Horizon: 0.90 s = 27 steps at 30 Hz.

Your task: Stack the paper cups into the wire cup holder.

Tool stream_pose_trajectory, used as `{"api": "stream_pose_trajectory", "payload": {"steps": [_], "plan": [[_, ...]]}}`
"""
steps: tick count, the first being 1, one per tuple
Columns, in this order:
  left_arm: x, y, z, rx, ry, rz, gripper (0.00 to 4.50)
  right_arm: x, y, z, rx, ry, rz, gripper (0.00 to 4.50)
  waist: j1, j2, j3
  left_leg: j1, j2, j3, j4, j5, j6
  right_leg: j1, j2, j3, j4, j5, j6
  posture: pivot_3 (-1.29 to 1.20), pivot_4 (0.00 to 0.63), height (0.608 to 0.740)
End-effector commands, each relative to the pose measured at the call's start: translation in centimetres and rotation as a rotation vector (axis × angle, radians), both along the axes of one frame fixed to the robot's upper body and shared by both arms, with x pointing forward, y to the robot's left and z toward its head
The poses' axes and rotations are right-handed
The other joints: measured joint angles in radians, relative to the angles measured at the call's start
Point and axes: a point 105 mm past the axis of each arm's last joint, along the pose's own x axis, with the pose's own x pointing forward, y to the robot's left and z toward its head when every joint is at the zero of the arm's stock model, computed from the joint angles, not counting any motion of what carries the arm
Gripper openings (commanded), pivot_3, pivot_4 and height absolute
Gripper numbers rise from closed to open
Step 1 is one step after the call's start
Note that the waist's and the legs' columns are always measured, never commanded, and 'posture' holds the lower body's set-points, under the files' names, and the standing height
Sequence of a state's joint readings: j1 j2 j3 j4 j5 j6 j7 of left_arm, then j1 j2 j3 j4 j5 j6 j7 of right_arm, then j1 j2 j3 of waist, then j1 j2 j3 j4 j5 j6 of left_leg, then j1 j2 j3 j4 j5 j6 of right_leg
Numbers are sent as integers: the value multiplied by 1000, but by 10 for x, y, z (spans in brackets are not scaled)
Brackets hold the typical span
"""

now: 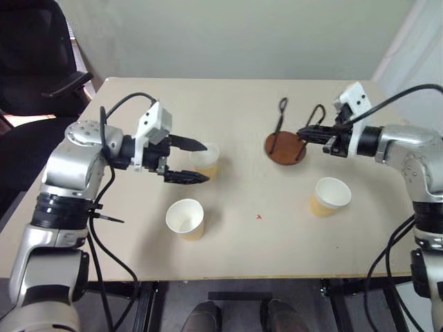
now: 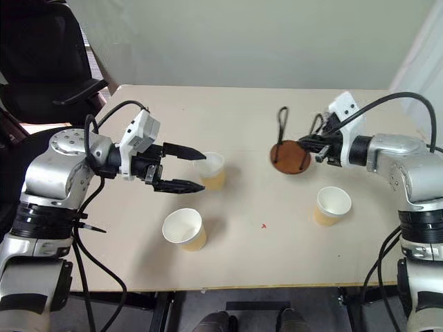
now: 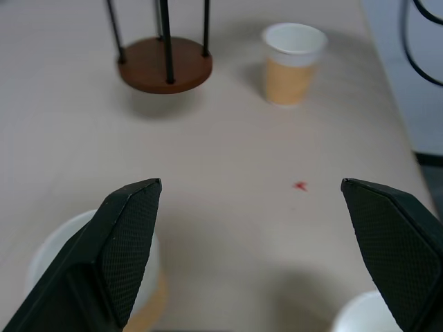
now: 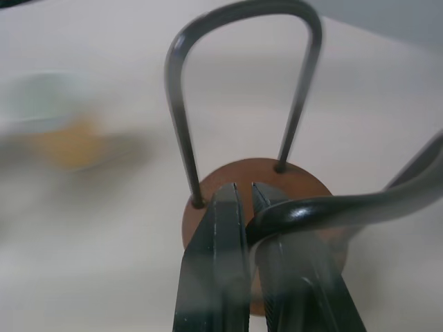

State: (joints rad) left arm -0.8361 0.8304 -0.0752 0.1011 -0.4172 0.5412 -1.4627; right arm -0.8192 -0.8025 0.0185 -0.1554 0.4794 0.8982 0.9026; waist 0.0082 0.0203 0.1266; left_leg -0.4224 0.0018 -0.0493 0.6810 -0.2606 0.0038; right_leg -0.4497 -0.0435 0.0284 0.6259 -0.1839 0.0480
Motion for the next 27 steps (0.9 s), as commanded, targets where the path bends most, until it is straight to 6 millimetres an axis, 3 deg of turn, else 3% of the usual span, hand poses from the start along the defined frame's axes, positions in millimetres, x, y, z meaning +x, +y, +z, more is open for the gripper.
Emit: {"api": "stream_pose_trajectory", "payload": {"steps": [1,8,19,27], "plan": [[-18,-1,12,27,-13,-79,4500,-39,29,-1,-67,15,205,19,-1,0,0,0,0,0,1,0,0,0,0,0,0,0,-1,0,150,740],[-29,-2,11,90,7,-139,4500,-62,53,-29,-122,72,318,19,-1,0,0,3,0,-1,3,1,2,3,0,0,1,0,-1,0,150,740],[-29,-4,11,99,8,-139,4500,-49,52,-66,-192,134,293,19,-2,0,0,3,0,-1,2,2,3,3,-1,0,2,1,-2,0,150,740],[-30,-4,7,103,14,-135,4500,-42,47,-72,-206,131,249,2559,-2,0,0,3,1,-1,2,2,3,3,-1,0,2,1,-2,0,150,740]]}}
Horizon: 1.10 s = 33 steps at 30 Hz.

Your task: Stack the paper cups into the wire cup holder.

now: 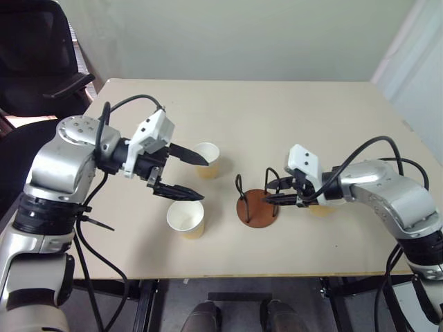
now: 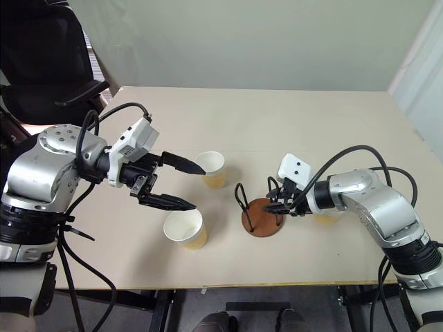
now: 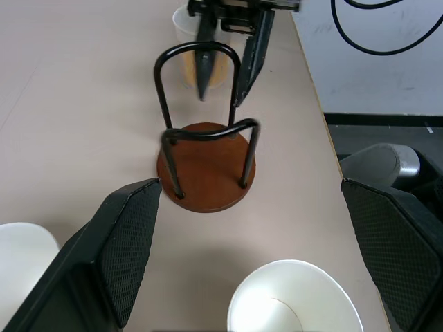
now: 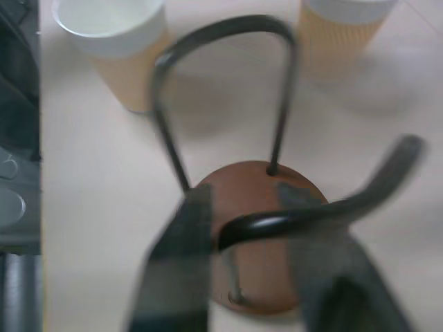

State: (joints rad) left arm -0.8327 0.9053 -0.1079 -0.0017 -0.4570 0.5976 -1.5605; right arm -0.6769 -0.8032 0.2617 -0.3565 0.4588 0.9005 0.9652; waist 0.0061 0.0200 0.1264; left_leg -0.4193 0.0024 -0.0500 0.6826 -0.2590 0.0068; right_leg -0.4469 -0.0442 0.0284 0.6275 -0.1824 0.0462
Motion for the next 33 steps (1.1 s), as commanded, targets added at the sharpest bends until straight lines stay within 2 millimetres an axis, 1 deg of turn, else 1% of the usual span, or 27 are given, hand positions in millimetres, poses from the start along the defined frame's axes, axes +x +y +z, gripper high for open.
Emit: {"api": "stream_pose_trajectory", "payload": {"steps": [1,2,5,7,11,16,20,23,28,33], "plan": [[-7,-1,4,14,-25,-23,4500,1,0,6,3,-48,-5,2948,0,0,0,0,0,0,0,0,0,0,0,0,0,0,0,0,150,740],[-9,0,3,20,-20,-24,4500,1,-2,8,4,-51,-10,3270,0,0,0,0,0,0,0,0,0,0,0,0,0,0,0,0,150,740],[-14,7,0,56,-12,-31,4500,-1,-9,14,3,-54,-31,3270,-1,0,0,0,0,0,0,0,0,0,0,0,0,0,0,0,150,740],[-20,15,-2,100,-15,-37,4500,-5,-16,21,3,-51,-47,3270,-1,0,0,0,0,0,0,0,0,0,0,0,0,0,0,0,150,740],[-31,28,4,151,-20,-48,4500,-13,-34,33,-15,-38,-79,3270,-1,0,0,-1,0,0,-1,0,0,0,0,0,-1,-1,-1,0,150,740],[-44,35,2,223,-36,-108,4500,-23,-45,53,-3,-46,-71,3270,-1,0,0,0,0,0,-1,-2,-1,0,0,0,0,-3,-4,0,150,740],[-58,38,-8,297,-29,-174,4500,-28,-48,71,20,-82,-46,3270,-1,0,0,0,0,-1,-1,-3,-1,-1,0,1,0,-5,-8,0,150,740],[-64,48,-25,407,-47,-224,4500,-33,-47,86,47,-123,-9,3270,-4,0,0,0,0,-1,-2,-4,0,-2,0,1,1,-7,-11,0,150,740],[-60,56,-42,527,-113,-290,4500,-37,-42,98,83,-162,41,3270,-3,0,0,0,0,-3,-2,-9,8,-2,0,0,2,-7,-12,0,150,740],[-44,45,-48,537,-185,-323,4500,-39,-39,103,102,-172,57,3270,-2,0,0,0,-1,-3,-2,-9,8,-2,0,0,3,-7,-13,0,150,740]]}}
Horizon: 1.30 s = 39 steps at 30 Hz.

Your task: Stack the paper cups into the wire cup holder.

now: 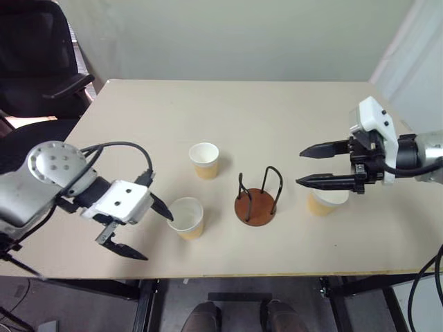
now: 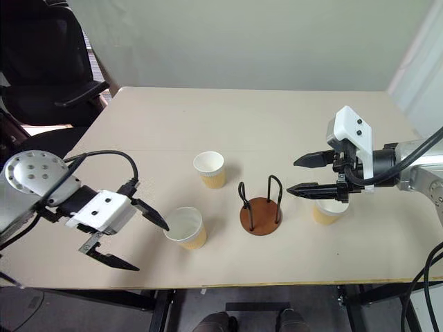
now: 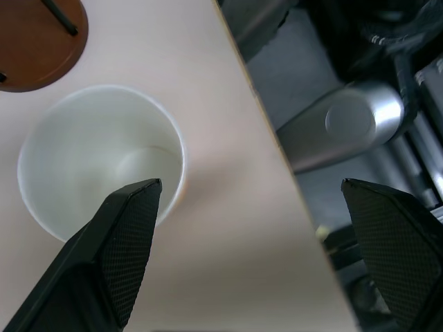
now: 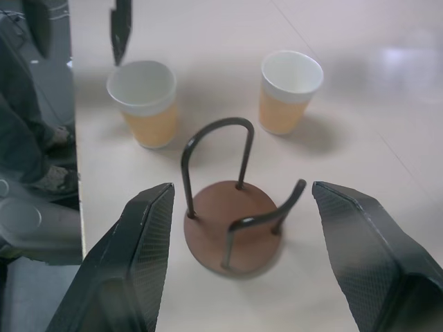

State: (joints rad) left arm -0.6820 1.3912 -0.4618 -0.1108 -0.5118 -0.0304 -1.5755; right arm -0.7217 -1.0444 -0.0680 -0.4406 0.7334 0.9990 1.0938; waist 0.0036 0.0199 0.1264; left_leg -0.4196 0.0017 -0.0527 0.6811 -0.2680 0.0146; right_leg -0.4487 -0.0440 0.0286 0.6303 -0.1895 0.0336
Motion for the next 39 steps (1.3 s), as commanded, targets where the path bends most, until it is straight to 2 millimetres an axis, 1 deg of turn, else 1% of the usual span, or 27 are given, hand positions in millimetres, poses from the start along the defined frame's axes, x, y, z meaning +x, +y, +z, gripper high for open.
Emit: {"api": "stream_pose_trajectory", "payload": {"steps": [1,3,5,9,10,12,17,19,20,22,23,27,30,35,39], "plan": [[7,-7,4,26,-50,-63,4500,-6,2,19,24,-81,25,3270,0,0,0,0,0,0,0,0,0,0,0,0,0,0,0,0,150,740],[13,-16,3,21,-75,-84,4500,-8,4,21,26,-81,28,3270,-1,0,0,0,0,0,0,0,0,0,0,0,0,0,-1,0,150,740],[16,-21,2,23,-85,-98,4500,-9,4,21,26,-79,29,3270,-2,0,0,0,0,0,0,0,-1,0,0,0,0,0,-1,0,150,740],[12,-24,-3,41,-88,-138,4500,-9,4,20,22,-78,26,3270,-4,0,0,0,1,1,0,6,-10,-1,0,0,0,1,2,0,150,740],[9,-23,-4,52,-87,-151,4313,-9,4,20,21,-78,22,3308,-4,0,0,0,1,1,0,6,-10,-1,0,0,0,2,3,0,150,740],[6,-20,-5,75,-92,-176,3862,-9,3,20,21,-79,15,3321,-4,0,0,0,1,1,-1,6,-10,-1,0,0,0,2,4,0,150,740],[4,-16,-7,109,-103,-210,2058,-9,3,20,22,-82,9,3321,-5,0,0,0,1,1,0,5,-8,-1,0,0,-1,2,5,0,150,740],[5,-16,-8,114,-107,-219,1345,-10,2,19,20,-83,8,3321,-5,0,0,0,1,1,0,3,-5,-1,0,0,-1,2,5,0,150,740],[6,-16,-9,114,-108,-221,914,-10,2,18,19,-84,8,3321,-5,0,0,0,1,0,0,2,-3,-1,0,0,-1,2,5,0,150,740],[7,-18,-8,107,-106,-221,255,-12,1,18,10,-104,19,3321,-4,0,0,0,1,0,0,2,-3,-1,0,0,0,2,5,0,150,740],[7,-21,-5,91,-96,-218,31,-14,1,17,3,-129,35,3321,-3,0,0,0,1,0,0,2,-3,-1,0,0,0,2,5,0,150,740],[6,-35,9,19,-70,-210,31,-20,-5,13,-27,-173,62,3321,-2,0,0,0,1,0,0,2,-3,0,0,-1,0,1,4,0,150,740],[10,-43,22,-10,-92,-217,31,-21,-8,13,-8,-173,75,3321,-3,0,0,0,1,1,0,2,-4,0,0,0,0,1,4,0,150,740],[10,-71,63,-142,-75,-243,31,-26,-18,9,-28,-118,71,3321,-1,0,0,-1,1,1,1,2,-4,0,0,-1,-1,3,6,0,150,740],[15,-87,84,-186,-91,-282,31,-34,-26,16,-18,-55,71,3321,0,0,0,-1,0,2,1,3,-7,1,-1,0,-3,3,7,0,150,740]]}}
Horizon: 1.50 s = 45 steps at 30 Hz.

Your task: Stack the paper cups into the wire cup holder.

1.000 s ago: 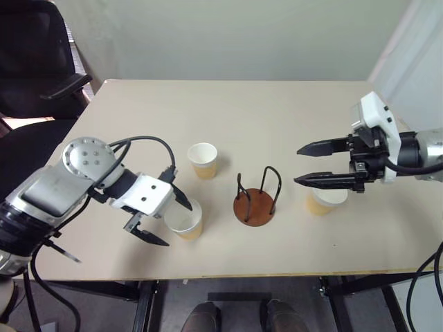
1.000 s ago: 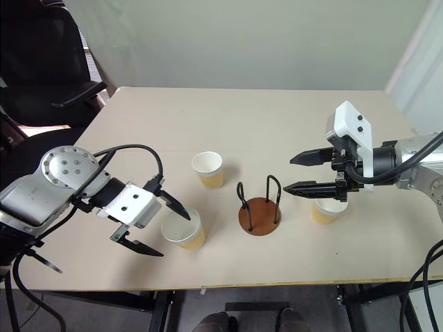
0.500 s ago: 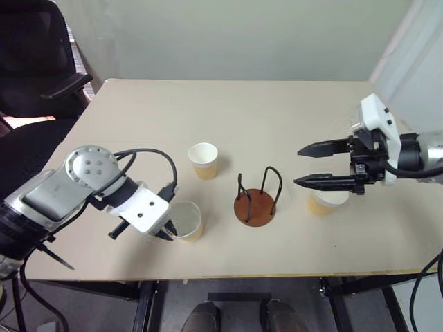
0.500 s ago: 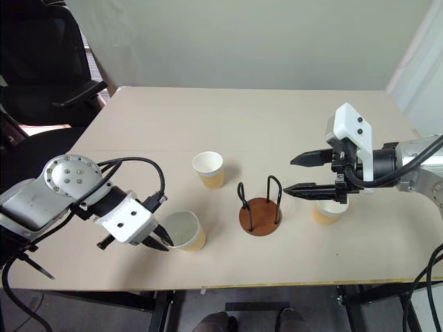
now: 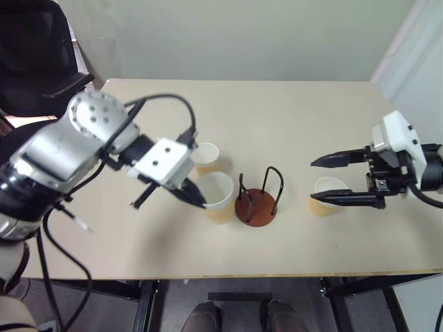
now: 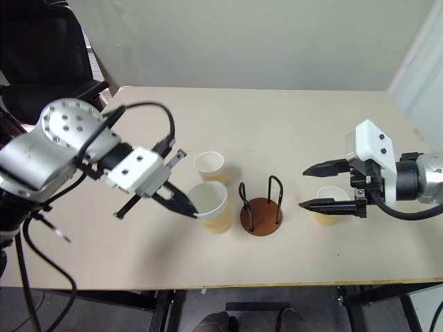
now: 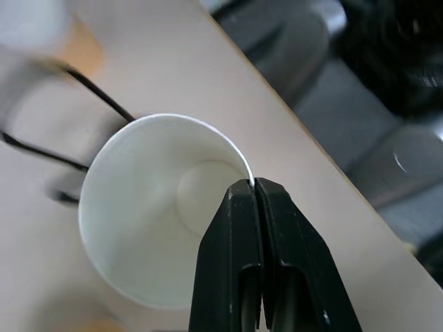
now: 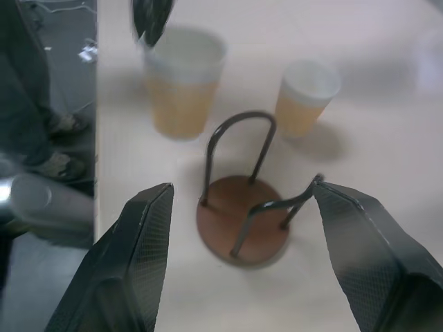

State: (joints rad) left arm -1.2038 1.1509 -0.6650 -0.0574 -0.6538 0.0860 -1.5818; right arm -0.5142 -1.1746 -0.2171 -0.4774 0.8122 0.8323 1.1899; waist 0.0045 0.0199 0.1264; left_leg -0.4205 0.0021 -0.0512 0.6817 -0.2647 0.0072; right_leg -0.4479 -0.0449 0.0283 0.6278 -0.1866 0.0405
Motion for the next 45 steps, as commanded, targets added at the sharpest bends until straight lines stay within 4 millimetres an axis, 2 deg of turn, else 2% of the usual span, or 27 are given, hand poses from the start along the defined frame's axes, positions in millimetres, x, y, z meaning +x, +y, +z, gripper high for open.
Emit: {"api": "stream_pose_trajectory", "payload": {"steps": [1,10,17,20,24,28,35,39,45], "plan": [[2,-7,16,-18,4,-40,31,-9,-8,20,10,-18,-10,3321,-1,0,0,0,0,0,-1,0,-1,0,0,0,-1,0,0,0,150,740],[20,-42,43,-90,-43,-140,31,-16,-13,23,15,-18,-87,3321,5,0,0,-1,0,0,0,0,-1,1,0,0,-1,0,5,0,150,740],[7,-48,64,-150,30,-174,31,-27,-18,23,28,10,-136,3321,9,0,0,-2,-1,2,1,-2,0,1,-1,1,-2,-3,11,0,150,740],[8,-47,62,-138,25,-170,31,-29,-18,24,33,8,-147,3321,9,0,0,-2,-1,2,1,-4,0,1,-1,1,-2,-5,14,0,150,740],[26,-47,51,-94,-32,-140,31,-28,-19,24,36,5,-156,3321,15,0,0,-2,-1,1,2,-5,1,1,-2,1,-2,-6,14,0,150,740],[32,-53,46,-80,-37,-147,31,-29,-19,23,37,5,-159,3321,19,0,1,-3,-3,1,4,-6,3,2,-4,1,-2,-6,15,0,150,740],[27,-75,70,-162,-17,-191,31,-31,-22,21,37,4,-180,3321,25,0,1,-5,-6,4,7,-8,7,2,-6,-1,-3,-7,19,0,150,740],[26,-79,75,-176,-6,-194,31,-33,-23,19,41,6,-190,3321,22,1,1,-5,-7,4,8,-9,8,3,-8,0,-3,-8,20,0,150,740],[46,-83,52,-89,-63,-168,31,-33,-24,17,46,6,-201,3321,23,1,1,-5,-7,5,12,-10,9,4,-8,0,-2,-8,22,0,150,740]]}}
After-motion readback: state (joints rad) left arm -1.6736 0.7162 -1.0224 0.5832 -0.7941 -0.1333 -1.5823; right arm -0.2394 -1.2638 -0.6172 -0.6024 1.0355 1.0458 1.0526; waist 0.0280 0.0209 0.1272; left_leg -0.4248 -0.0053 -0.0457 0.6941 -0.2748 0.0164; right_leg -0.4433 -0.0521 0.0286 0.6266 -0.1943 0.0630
